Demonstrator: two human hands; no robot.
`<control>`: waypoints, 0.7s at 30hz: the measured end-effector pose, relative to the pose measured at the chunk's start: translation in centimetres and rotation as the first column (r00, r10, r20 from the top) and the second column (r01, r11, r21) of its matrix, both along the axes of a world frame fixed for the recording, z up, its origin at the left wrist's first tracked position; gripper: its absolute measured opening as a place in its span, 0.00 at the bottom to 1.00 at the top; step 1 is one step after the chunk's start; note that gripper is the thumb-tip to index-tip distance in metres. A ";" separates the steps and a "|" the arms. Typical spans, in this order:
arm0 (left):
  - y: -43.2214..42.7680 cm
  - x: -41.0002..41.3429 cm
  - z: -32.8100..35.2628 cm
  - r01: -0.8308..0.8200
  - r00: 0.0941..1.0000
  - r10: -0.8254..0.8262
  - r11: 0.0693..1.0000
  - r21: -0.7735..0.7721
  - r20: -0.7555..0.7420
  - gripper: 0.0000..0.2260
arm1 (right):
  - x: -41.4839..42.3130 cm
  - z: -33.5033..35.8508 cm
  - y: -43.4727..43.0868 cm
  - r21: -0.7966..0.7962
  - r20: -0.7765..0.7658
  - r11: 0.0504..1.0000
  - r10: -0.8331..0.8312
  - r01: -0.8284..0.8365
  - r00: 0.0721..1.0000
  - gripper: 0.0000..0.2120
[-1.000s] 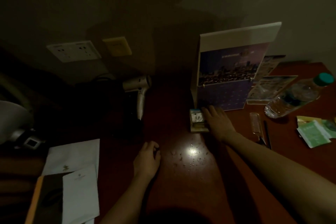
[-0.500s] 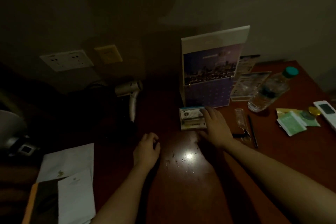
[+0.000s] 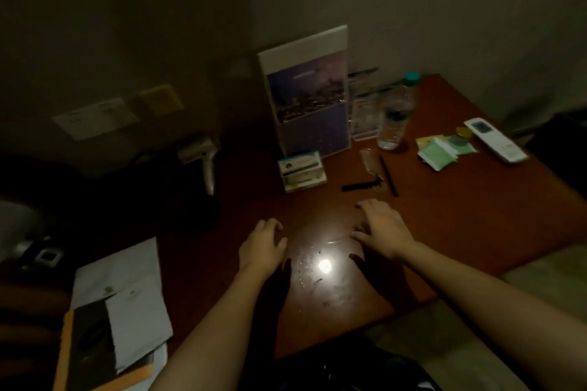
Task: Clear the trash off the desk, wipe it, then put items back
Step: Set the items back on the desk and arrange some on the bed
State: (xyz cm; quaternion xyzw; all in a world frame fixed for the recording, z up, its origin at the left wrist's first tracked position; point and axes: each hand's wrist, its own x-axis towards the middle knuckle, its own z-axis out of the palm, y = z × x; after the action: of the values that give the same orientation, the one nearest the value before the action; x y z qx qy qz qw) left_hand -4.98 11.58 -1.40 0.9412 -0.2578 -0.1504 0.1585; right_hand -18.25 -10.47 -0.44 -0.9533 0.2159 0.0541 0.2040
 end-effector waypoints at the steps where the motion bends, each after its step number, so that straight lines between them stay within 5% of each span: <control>1: -0.6 -0.1 0.1 0.032 0.999 -0.032 0.999 -0.006 -0.002 0.10 | -1.1 0.4 0.2 0.008 -0.003 0.999 -0.033 0.033 0.999 0.32; 5: -4.0 -2.2 0.5 0.238 0.971 -0.240 0.969 -0.057 -0.015 0.11 | -7.2 2.2 1.3 0.011 -0.014 0.970 -0.242 0.242 0.970 0.30; 11: -9.5 -7.6 0.3 0.574 0.814 -0.578 0.815 -0.080 -0.052 0.09 | -17.6 2.9 3.5 0.016 -0.046 0.838 -0.544 0.546 0.838 0.30; 17: -14.3 -19.1 -0.3 0.916 0.399 -0.914 0.401 -0.017 -0.077 0.11 | -31.4 1.8 8.1 0.093 -0.056 0.509 -0.855 0.856 0.515 0.30; 21: -19.5 -29.3 -0.1 0.976 0.220 -0.974 0.219 0.019 -0.047 0.11 | -41.5 1.5 10.5 0.099 -0.054 0.242 -0.967 0.965 0.248 0.30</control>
State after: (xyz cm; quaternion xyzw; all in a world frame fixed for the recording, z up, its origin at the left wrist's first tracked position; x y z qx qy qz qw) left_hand -34.28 -7.91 -1.55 0.5754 -0.7836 -0.2340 0.0123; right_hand -59.75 0.03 1.01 -0.6079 0.7497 -0.0791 0.2491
